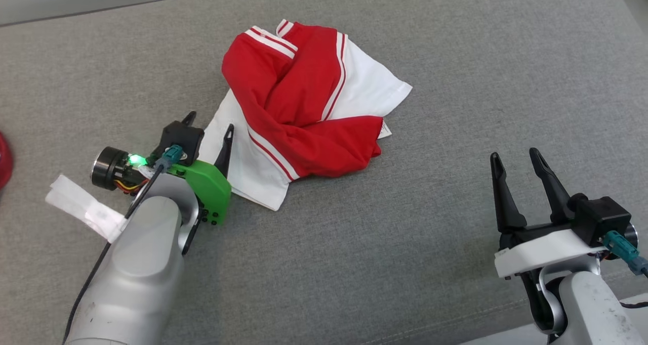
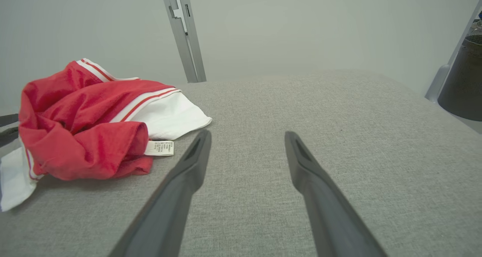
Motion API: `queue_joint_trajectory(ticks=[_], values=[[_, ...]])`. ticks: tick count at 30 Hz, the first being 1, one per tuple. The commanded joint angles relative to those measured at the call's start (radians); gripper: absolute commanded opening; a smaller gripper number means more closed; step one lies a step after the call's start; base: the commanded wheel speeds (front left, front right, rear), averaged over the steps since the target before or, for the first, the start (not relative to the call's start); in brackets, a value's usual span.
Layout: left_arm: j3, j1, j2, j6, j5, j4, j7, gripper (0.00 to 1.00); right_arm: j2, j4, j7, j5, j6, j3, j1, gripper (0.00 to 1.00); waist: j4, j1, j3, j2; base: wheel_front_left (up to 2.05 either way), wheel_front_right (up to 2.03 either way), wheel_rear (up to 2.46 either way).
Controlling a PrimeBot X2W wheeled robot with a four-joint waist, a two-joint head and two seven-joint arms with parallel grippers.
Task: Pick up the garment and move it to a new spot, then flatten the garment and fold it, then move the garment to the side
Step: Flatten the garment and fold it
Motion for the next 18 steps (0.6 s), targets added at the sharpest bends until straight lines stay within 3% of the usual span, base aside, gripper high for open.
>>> queue_joint_trajectory(ticks=[1,5,11,12,13,18], values=[[-0.024,-0.030,0.000,-0.002,-0.017,0.030,0.004,1.00,-0.006,-0.002,-0.003,0.006,0.000,0.000,-0.013,1.00,-0.035,0.0000,0.040,0.0000,0.00,0.00,0.00],[-0.089,-0.066,0.007,-0.002,-0.048,0.119,0.023,1.00,-0.008,0.003,-0.003,0.008,0.000,0.003,-0.024,1.00,-0.042,0.0000,0.046,0.0000,0.00,0.00,0.00],[-0.109,-0.073,0.012,0.007,-0.064,0.259,0.081,1.00,-0.007,0.011,-0.003,0.000,0.000,0.000,-0.013,1.00,-0.042,0.0000,0.031,0.0000,0.00,0.00,0.00],[-0.110,-0.072,0.005,0.005,-0.072,0.269,0.072,0.43,-0.007,0.010,-0.003,-0.002,0.000,0.000,-0.009,1.00,-0.040,0.0000,0.026,0.0000,0.00,0.00,0.00],[-0.116,-0.069,0.000,0.004,-0.072,0.278,0.066,0.00,-0.007,0.010,-0.003,-0.003,0.000,-0.001,-0.005,1.00,-0.037,0.0000,0.019,0.0000,0.00,0.00,0.00],[-0.133,-0.050,-0.015,0.003,-0.083,0.304,0.023,0.00,-0.009,0.005,-0.003,-0.014,0.000,-0.014,0.025,1.00,-0.008,0.0000,-0.025,0.0000,0.00,0.00,0.00]])
